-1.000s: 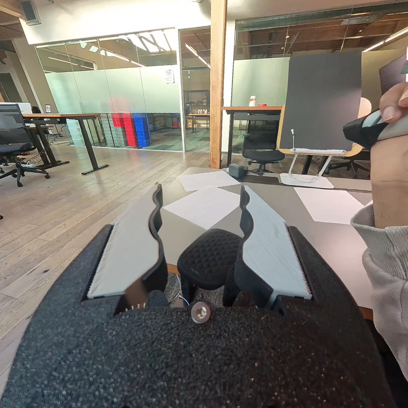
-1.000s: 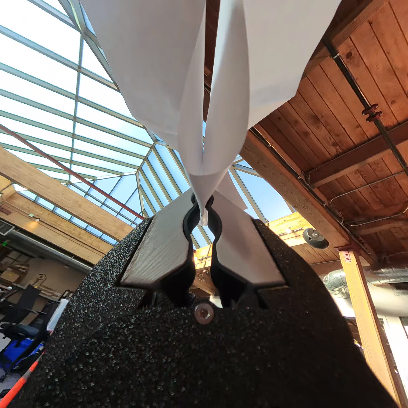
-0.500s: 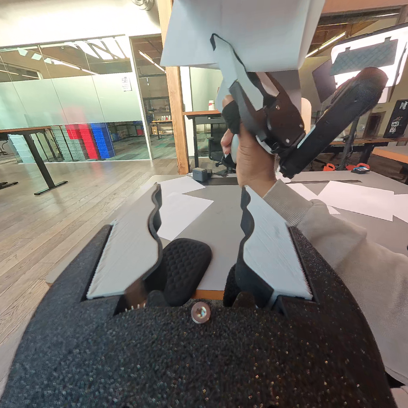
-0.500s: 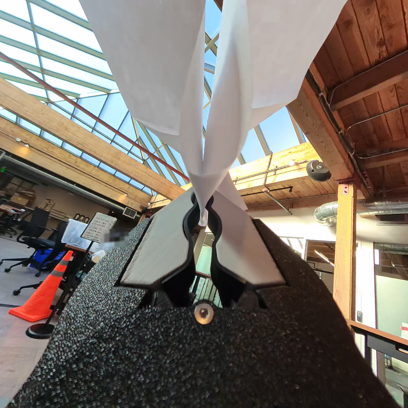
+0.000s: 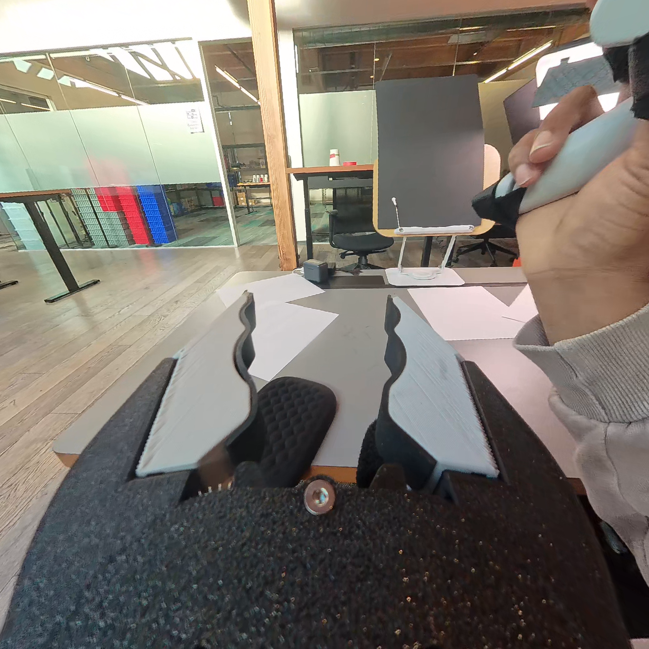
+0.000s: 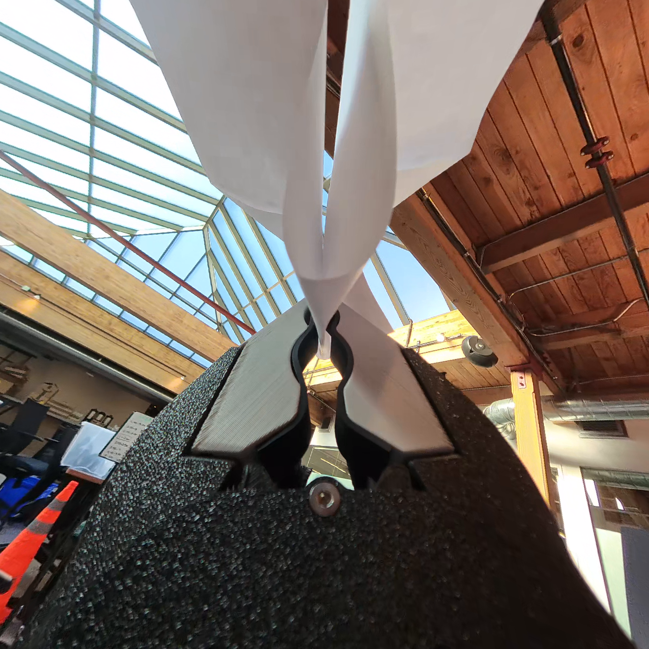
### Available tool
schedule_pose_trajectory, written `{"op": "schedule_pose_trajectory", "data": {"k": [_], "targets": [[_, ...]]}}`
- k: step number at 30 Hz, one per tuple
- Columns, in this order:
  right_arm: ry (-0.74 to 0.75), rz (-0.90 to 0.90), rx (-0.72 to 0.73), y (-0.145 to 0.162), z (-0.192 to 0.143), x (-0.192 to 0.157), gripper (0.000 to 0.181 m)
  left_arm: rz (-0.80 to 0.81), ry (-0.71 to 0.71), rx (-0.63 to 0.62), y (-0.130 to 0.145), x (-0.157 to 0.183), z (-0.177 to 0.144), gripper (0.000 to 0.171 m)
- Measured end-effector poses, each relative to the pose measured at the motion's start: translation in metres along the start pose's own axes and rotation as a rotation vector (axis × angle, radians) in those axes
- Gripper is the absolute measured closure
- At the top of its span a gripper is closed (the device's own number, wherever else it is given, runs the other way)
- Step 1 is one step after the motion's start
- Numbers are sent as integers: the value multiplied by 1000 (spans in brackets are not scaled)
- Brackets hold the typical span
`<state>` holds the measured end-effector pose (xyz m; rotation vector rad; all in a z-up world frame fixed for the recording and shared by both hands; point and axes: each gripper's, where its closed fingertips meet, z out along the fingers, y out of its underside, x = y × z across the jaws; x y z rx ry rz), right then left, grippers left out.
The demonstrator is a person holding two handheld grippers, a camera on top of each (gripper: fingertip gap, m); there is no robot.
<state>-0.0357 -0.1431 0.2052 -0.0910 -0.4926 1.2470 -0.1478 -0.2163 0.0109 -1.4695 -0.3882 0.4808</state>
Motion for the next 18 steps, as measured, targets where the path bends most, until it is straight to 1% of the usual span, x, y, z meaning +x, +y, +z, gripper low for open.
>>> {"op": "schedule_pose_trajectory", "data": {"k": [1, 3, 8, 10, 11, 12, 13, 15, 16, 18], "targets": [[0, 8, -6, 6, 3, 0, 181, 4, -10, -2, 1, -2, -1, 98], [7, 24, -32, 28, 9, 0, 181, 27, -36, -8, 1, -5, -3, 98], [7, 66, -147, 112, 26, -5, 181, 57, -89, -17, -2, -16, -12, 98], [-6, 69, -186, 137, 31, -11, 181, 58, -103, -23, -1, -22, -15, 98], [-13, 59, -198, 143, 33, -13, 181, 56, -110, -25, -1, -25, -16, 98], [-16, 53, -202, 145, 35, -15, 181, 54, -117, -27, -1, -29, -18, 98], [-18, 51, -194, 140, 38, -15, 181, 51, -123, -28, -1, -33, -19, 98], [-7, 38, -154, 114, 44, -12, 181, 41, -137, -25, -4, -40, -22, 98], [-4, 30, -123, 93, 47, -9, 181, 37, -141, -23, -6, -42, -24, 98], [6, -13, -34, 34, 49, -2, 181, 37, -149, -18, -11, -45, -30, 98]]}}
